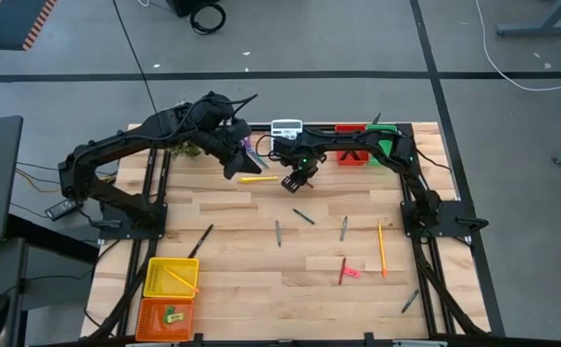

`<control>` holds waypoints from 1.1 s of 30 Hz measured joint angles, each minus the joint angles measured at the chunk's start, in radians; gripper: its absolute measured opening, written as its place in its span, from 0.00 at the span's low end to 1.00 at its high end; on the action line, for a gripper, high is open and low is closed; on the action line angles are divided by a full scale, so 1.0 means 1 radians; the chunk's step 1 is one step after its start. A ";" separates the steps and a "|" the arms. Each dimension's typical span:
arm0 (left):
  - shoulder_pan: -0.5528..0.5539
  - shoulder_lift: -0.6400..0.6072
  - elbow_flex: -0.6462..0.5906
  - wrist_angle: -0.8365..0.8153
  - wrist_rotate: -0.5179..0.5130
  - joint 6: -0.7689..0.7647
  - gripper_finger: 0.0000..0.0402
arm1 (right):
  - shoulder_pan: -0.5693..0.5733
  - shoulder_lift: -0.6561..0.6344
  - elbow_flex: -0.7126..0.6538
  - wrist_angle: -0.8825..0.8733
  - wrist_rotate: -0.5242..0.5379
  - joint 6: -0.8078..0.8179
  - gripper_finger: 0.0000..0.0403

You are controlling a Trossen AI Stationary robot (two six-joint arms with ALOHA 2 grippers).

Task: Sort crayons/erasers/pens/pencils in bins
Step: Put the top red crayon into the green bin

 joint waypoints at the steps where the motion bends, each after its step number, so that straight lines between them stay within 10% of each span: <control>1: 0.000 0.000 0.000 0.000 0.000 0.000 0.04 | 0.000 0.000 0.000 -0.001 0.000 0.004 0.25; 33: -0.006 0.000 -0.001 0.021 0.019 -0.028 0.02 | -0.008 -0.040 0.018 -0.109 -0.013 0.032 0.10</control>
